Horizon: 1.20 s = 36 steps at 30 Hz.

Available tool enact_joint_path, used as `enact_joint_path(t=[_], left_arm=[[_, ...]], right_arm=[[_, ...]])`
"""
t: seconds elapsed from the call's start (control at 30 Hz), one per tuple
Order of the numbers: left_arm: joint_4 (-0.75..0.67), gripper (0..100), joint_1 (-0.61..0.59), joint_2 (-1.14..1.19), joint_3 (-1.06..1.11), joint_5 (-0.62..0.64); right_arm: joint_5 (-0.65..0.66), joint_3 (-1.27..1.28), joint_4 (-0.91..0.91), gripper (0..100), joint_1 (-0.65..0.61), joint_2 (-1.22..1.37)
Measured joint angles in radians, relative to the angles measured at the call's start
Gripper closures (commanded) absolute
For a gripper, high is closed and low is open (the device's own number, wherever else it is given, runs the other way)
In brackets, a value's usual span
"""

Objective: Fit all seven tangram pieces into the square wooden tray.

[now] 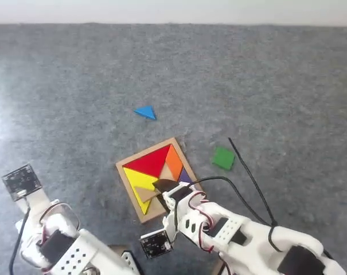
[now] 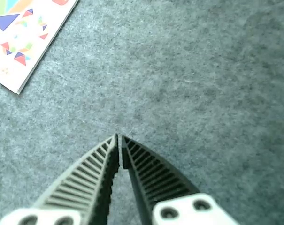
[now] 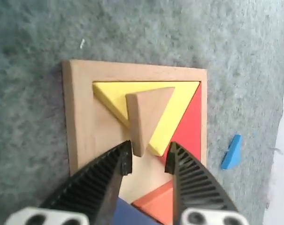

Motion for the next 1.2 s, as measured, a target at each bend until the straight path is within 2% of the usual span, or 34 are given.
enact_joint_path(t=[0.57,0.93,1.1,1.2], left_arm=[[0.000,99,0.000,0.000,0.000,0.000],[0.000,99,0.000,0.000,0.000,0.000],[0.000,99,0.000,0.000,0.000,0.000],[0.000,99,0.000,0.000,0.000,0.000]], right_arm=[[0.000,0.025,-0.236,88.2,-0.029,0.115],[0.041,0.025,-0.247,88.7,-0.006,0.118],[-0.069,0.025,-0.259,89.8,0.041,0.075],[-0.216,-0.038,-0.127,90.2,0.049,-0.006]])
